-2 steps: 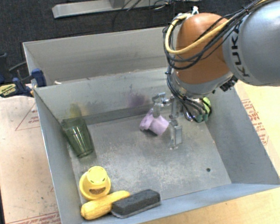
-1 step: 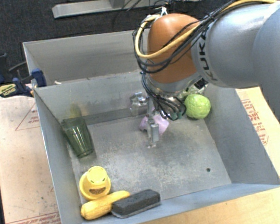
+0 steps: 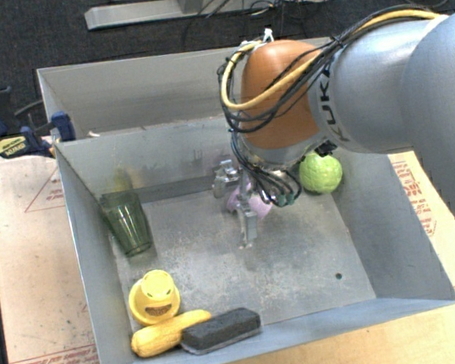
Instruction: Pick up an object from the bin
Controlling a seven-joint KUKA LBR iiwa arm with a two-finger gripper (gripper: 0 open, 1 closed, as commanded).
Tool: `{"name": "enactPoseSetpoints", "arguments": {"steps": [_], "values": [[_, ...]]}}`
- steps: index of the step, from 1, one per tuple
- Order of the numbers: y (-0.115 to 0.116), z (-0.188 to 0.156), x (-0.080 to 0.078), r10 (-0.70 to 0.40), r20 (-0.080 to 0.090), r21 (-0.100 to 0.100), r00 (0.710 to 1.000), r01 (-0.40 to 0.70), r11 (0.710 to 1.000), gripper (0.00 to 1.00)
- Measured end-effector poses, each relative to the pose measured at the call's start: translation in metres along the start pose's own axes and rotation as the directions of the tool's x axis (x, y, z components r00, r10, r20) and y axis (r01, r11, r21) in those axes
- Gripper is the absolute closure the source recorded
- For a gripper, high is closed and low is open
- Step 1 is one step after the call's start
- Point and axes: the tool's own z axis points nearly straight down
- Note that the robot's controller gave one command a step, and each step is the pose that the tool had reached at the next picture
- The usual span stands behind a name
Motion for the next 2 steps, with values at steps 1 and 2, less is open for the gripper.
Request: {"name": "enactPoseSetpoints", "arguments": {"steps": [1, 2], "values": [[-0.045, 0.006, -0.015, -0.001, -0.004, 0.005, 1.000, 0.001, 1.000, 0.00], [-0.071, 0.031, -0.006, 0.067, 0.004, 0.001, 0.998, -0.067, 0.998, 0.00]]}}
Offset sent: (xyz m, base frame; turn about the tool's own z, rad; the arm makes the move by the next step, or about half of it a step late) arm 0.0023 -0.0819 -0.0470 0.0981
